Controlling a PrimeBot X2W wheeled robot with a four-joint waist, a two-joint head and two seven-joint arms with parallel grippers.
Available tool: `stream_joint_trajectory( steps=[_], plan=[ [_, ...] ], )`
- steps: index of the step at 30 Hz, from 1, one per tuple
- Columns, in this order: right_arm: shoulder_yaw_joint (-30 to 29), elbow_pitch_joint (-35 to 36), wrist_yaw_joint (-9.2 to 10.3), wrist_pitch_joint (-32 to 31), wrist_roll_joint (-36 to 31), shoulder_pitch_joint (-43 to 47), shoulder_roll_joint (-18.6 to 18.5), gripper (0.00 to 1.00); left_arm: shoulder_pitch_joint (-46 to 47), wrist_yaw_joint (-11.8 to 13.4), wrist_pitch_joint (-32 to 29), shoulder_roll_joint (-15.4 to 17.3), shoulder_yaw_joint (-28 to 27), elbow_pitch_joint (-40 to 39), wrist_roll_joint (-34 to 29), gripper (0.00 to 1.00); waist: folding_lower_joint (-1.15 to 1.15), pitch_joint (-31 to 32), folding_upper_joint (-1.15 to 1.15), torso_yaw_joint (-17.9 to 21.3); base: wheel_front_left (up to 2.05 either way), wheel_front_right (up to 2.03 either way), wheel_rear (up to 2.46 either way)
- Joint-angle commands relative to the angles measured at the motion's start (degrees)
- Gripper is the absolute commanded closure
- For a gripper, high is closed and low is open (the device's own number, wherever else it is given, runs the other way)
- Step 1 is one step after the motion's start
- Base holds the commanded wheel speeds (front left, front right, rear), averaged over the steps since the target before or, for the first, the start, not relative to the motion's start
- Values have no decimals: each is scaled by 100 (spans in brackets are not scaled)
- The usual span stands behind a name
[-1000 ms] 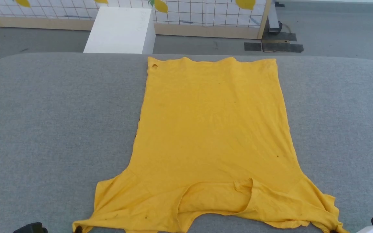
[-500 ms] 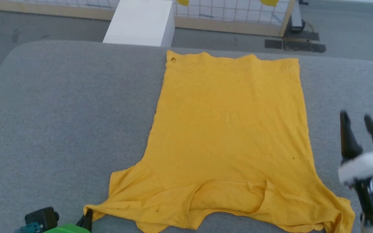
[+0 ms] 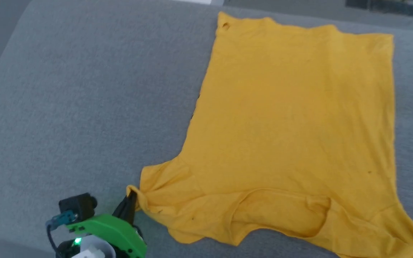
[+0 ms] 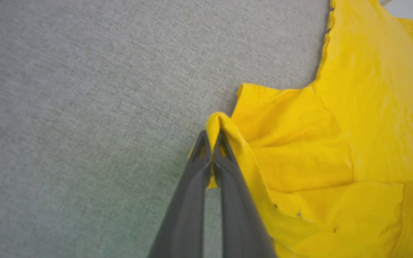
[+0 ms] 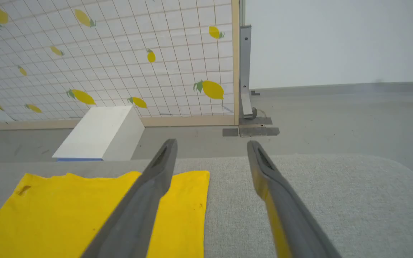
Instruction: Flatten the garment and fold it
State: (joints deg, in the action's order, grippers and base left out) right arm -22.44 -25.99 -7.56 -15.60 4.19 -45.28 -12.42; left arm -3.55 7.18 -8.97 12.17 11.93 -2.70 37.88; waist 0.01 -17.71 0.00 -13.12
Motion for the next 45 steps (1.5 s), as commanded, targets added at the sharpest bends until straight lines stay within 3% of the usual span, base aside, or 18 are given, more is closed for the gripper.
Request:
stream_joint_trajectory(
  steps=[1,10,17,23,24,25,26,27,30,32,37,41,45],
  plan=[
    [-76,-162,8,-194,-148,-249,-50,0,146,-54,66,-60,35,58,-15,100,-1,-744,0,-667,0,0,0],
    [-833,-633,8,-1770,-1148,-1255,-255,0,551,-324,305,-294,255,326,18,100,-1,-1373,0,-1107,0,0,0],
    [-1177,-263,8,-3185,-1901,-1611,-160,0,738,-432,388,-371,360,409,20,100,-1,-1650,0,-1210,0,0,0],
    [-1238,11,8,-4043,-2099,-1745,-200,0,820,-488,427,-394,404,485,39,100,-1,-1766,0,-1223,0,0,0],
    [-1239,84,8,-4117,-2116,-1732,-171,17,823,-490,433,-391,402,495,42,100,-1,-1768,0,-1214,0,0,0],
    [-1220,193,8,-4180,-2138,-1703,-136,62,824,-487,432,-379,403,507,37,100,-1,-1771,0,-1201,0,0,0],
    [-1205,298,8,-4178,-2141,-1673,-117,84,825,-484,431,-370,402,516,34,100,-1,-1774,0,-1190,0,0,0],
    [-1184,414,8,-4127,-2109,-1624,-102,100,825,-480,436,-358,396,528,33,100,-1,-1771,0,-1171,0,0,0],
    [-1095,644,8,-3672,-1882,-1400,-124,100,837,-475,455,-341,390,568,26,100,-1,-1712,0,-1130,0,0,0],
    [-891,777,8,-2968,-1644,-1086,-214,100,839,-482,481,-337,383,601,34,100,-1,-1604,0,-1098,0,0,0],
    [-382,971,8,-396,-628,80,-204,100,692,-446,558,-264,250,645,108,100,-1,-1083,0,-850,0,0,0],
    [-396,955,8,1104,-226,960,26,100,423,-331,521,-82,103,571,123,100,-1,-526,0,-490,0,0,0],
    [-716,1078,8,1601,-34,1983,493,100,0,-165,343,148,-24,303,156,100,-1,203,0,20,0,0,0]
  ],
)
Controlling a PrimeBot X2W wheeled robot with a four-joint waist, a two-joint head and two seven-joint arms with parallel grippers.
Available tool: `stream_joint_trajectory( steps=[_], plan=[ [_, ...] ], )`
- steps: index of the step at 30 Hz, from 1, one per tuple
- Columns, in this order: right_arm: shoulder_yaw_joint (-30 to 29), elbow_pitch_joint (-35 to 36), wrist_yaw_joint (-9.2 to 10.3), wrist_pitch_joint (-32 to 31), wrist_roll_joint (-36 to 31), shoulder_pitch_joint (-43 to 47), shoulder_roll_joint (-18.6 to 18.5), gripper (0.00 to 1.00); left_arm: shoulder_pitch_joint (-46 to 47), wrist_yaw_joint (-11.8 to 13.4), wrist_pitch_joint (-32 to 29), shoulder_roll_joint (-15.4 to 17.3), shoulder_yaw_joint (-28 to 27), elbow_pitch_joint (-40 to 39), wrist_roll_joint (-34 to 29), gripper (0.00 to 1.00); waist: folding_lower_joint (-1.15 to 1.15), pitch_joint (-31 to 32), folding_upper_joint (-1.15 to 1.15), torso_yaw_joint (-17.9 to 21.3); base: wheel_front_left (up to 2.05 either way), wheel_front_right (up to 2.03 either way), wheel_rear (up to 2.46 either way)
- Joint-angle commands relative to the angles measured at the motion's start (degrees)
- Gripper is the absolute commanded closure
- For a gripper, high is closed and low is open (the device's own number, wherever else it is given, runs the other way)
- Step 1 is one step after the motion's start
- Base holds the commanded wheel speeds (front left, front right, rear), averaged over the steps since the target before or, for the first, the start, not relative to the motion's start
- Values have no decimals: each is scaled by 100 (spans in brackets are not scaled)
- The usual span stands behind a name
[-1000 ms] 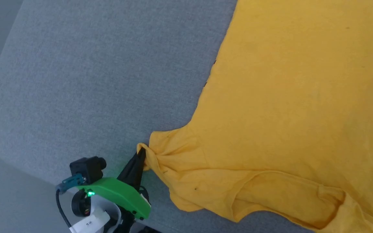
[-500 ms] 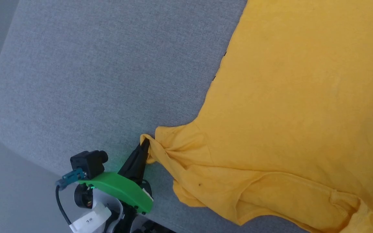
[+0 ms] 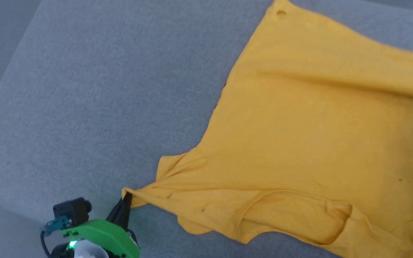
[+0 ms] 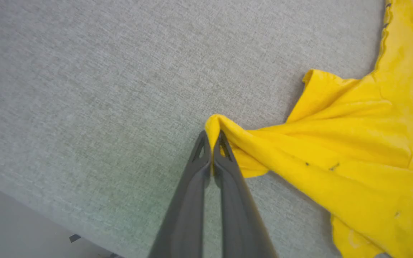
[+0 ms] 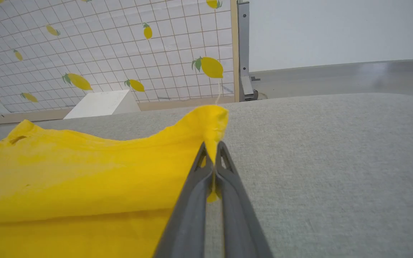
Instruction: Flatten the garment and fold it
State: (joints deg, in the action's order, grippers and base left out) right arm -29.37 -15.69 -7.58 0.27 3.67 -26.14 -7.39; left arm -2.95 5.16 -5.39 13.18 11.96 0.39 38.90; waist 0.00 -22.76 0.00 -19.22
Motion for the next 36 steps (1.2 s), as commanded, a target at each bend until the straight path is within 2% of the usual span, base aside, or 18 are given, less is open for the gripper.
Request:
stream_joint_trajectory(
  steps=[1,6,13,17,20,21,22,23,24,27,30,31,36],
  plan=[
    [-65,105,9,-83,18,226,44,100,-120,59,-46,72,-35,-56,60,100,0,781,0,694,0,0,0],
    [-345,757,9,-904,-1,1079,282,100,-388,185,-158,181,-98,-294,81,100,0,1058,0,1046,0,0,0],
    [-690,1424,9,-3046,-48,2235,438,100,-563,267,-231,233,-112,-447,105,100,0,1145,0,1354,0,0,0],
    [-727,1347,9,-4036,144,2662,448,100,-566,283,-265,250,-90,-475,103,100,0,1148,0,1429,0,0,0],
    [-673,1133,9,-4387,363,2797,449,100,-555,292,-280,259,-79,-487,100,100,0,1146,0,1452,0,0,0],
    [-618,1073,9,-4423,405,2832,449,96,-549,294,-286,263,-73,-492,99,100,0,1145,0,1453,0,0,0],
    [-588,1038,9,-4425,408,2857,449,84,-544,295,-291,266,-68,-495,99,100,0,1142,0,1451,0,0,0],
    [-551,1018,9,-4417,399,2879,450,21,-536,297,-296,273,-63,-501,94,100,0,1134,0,1444,0,0,0],
    [-537,1020,9,-4390,399,2887,450,0,-527,299,-299,279,-61,-506,89,100,0,1125,0,1437,0,0,0],
    [-550,1191,9,-4088,372,2790,450,0,-517,300,-309,296,-53,-508,89,100,0,1115,0,1398,0,0,0],
    [-410,1486,9,-3395,342,2575,450,0,-505,306,-307,297,-45,-505,89,100,0,1097,0,1337,0,0,0],
    [107,1760,9,-2351,330,2260,418,0,-467,288,-298,274,-12,-505,97,100,0,1053,0,1266,0,0,0],
    [1182,1707,9,-990,431,1649,-23,0,-390,247,-281,243,33,-477,117,100,0,939,0,1151,0,0,0]
  ],
)
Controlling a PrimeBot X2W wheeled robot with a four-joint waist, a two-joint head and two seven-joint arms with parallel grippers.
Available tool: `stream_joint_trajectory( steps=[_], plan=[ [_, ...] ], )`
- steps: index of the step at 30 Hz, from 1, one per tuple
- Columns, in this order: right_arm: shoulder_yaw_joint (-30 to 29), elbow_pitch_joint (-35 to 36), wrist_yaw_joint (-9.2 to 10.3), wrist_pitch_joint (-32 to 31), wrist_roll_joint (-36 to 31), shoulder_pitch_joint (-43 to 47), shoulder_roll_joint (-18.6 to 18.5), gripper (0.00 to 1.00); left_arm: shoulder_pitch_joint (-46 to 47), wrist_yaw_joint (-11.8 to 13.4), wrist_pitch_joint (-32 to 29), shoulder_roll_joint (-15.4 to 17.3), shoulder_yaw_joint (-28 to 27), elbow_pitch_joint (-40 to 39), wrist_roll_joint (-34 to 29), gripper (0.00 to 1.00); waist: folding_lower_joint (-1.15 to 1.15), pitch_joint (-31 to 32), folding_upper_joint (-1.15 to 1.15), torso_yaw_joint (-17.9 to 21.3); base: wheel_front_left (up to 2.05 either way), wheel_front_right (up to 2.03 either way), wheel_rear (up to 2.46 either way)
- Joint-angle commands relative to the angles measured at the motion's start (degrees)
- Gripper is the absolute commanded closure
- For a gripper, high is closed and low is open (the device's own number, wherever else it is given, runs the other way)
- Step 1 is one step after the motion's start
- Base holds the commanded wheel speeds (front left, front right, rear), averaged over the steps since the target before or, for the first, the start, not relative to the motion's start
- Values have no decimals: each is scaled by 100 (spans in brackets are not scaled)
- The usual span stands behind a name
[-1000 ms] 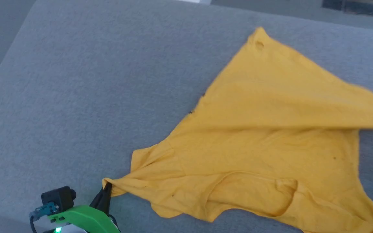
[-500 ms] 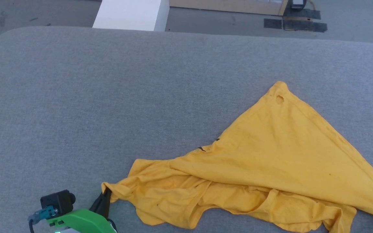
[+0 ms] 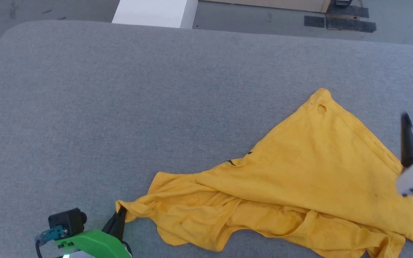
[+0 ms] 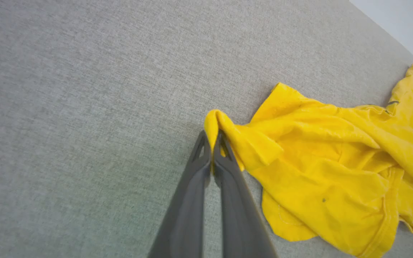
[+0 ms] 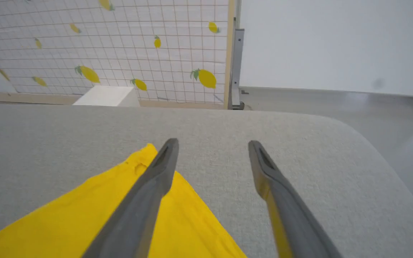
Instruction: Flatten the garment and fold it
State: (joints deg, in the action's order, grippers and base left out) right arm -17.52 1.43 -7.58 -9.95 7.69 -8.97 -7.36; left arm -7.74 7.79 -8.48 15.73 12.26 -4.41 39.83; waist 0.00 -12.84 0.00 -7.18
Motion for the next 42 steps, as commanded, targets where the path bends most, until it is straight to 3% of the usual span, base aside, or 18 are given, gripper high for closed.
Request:
stream_joint_trajectory(
  steps=[1,4,9,17,18,25,26,27,28,29,32,36,42],
  plan=[
    [236,-99,9,252,49,-222,-153,0,111,-22,30,-16,11,10,24,100,0,-87,0,-87,0,0,0],
    [848,-453,9,590,76,-628,-484,0,172,-38,41,-25,36,22,17,100,0,-191,0,-185,0,0,0],
    [1527,-1414,9,250,203,-1451,-899,0,368,-85,108,-123,103,75,23,100,0,-424,0,-440,0,0,0],
    [1949,-2802,9,-1135,416,-2627,-1229,0,597,-211,213,-274,264,319,27,100,0,-747,0,-866,0,0,0],
    [2002,-3086,9,-1590,406,-2837,-1278,0,633,-246,248,-306,301,385,28,100,0,-793,0,-968,0,0,0],
    [1798,-3708,9,-2982,115,-3204,-1216,0,690,-305,324,-373,372,534,43,100,0,-821,0,-1123,0,0,0],
    [1765,-3737,9,-3131,64,-3213,-1200,12,691,-308,328,-376,377,546,47,100,0,-815,0,-1126,0,0,0],
    [1725,-3749,9,-3276,3,-3208,-1178,56,691,-310,334,-379,380,559,51,100,0,-801,0,-1123,0,0,0],
    [1681,-3747,9,-3377,-48,-3190,-1156,81,687,-309,339,-379,380,567,55,100,0,-785,0,-1112,0,0,0],
    [1625,-3705,9,-3440,-115,-3157,-1124,100,679,-306,344,-376,378,573,57,100,0,-764,0,-1090,0,0,0],
    [1391,-3449,9,-3165,-295,-2996,-1013,100,670,-295,353,-355,372,566,52,100,0,-686,0,-1003,0,0,0],
    [633,-2857,9,-1875,-158,-2415,-452,100,596,-240,352,-274,315,501,52,100,0,-431,0,-750,0,0,0],
    [557,-1930,9,-362,281,-1236,-40,100,422,-153,294,-124,215,344,71,100,0,-49,0,-356,0,0,0]
  ],
)
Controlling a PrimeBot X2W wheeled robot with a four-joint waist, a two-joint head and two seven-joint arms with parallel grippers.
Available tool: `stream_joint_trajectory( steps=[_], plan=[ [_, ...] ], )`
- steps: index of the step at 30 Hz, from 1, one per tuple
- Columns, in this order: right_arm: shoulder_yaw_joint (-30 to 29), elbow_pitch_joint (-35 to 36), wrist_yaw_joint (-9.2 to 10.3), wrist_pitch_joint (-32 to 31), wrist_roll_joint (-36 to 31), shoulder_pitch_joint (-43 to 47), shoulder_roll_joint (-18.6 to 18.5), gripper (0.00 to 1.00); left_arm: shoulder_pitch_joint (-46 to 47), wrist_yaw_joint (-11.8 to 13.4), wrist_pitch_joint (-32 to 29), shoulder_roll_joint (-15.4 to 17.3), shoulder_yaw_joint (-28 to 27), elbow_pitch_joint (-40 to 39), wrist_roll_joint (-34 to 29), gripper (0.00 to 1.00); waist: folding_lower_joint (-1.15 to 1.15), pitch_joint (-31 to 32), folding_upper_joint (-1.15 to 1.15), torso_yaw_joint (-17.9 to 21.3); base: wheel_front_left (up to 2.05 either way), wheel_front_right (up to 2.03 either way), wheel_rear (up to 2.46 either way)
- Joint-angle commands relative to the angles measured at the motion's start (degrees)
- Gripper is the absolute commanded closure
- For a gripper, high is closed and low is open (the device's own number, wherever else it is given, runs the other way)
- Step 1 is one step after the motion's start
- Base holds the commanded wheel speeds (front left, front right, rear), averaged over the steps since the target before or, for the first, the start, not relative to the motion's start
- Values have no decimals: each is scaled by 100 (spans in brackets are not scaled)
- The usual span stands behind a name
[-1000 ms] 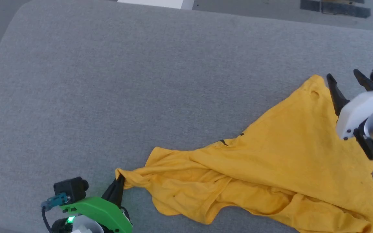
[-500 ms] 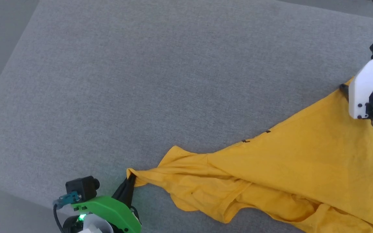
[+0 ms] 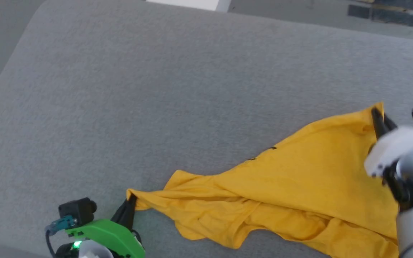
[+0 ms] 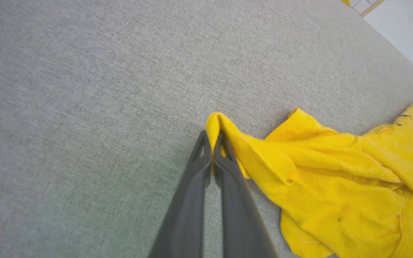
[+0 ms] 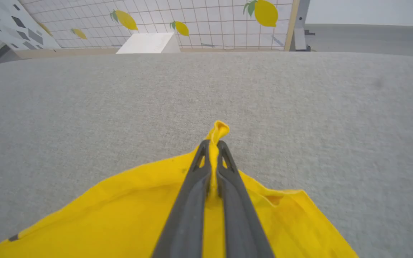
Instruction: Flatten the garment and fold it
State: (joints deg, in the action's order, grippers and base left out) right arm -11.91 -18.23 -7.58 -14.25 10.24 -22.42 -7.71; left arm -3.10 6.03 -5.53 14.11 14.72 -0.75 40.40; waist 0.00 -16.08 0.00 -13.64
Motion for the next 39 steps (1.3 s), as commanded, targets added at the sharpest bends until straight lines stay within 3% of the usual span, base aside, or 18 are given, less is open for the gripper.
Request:
stream_joint_trajectory(
  steps=[1,6,10,13,18,23,29,33,39],
  plan=[
    [-20,176,9,246,75,297,39,100,-69,38,-9,62,-52,-53,20,100,0,330,0,358,0,0,0],
    [-147,951,9,929,273,1304,298,100,-216,126,-55,174,-126,-215,20,100,0,571,0,710,0,0,0],
    [-142,1416,9,1128,369,1941,415,100,-275,202,48,206,-210,-342,-16,100,0,724,0,955,0,0,0],
    [-120,1904,9,993,388,2357,463,100,-150,191,198,276,-336,-543,-47,100,0,850,0,1168,0,0,0],
    [-36,2498,9,477,269,2166,304,100,514,62,254,352,-617,-776,142,100,0,843,0,1229,0,0,0],
    [255,2930,9,-312,138,1346,-474,100,1762,-41,-49,492,-928,-792,507,100,0,602,0,1313,0,0,0],
    [958,2884,9,-1029,253,-320,-1375,100,3639,-106,-400,646,-1067,-491,686,100,0,-10,0,1443,0,0,0],
    [1489,2533,9,-1325,310,-1670,-1723,100,4974,32,-480,687,-1099,-139,571,100,0,-552,0,1523,0,0,0],
    [2137,1716,9,-1462,142,-3813,-1837,100,6975,247,-350,904,-1078,520,40,100,0,-1335,0,1672,0,0,0]
  ],
)
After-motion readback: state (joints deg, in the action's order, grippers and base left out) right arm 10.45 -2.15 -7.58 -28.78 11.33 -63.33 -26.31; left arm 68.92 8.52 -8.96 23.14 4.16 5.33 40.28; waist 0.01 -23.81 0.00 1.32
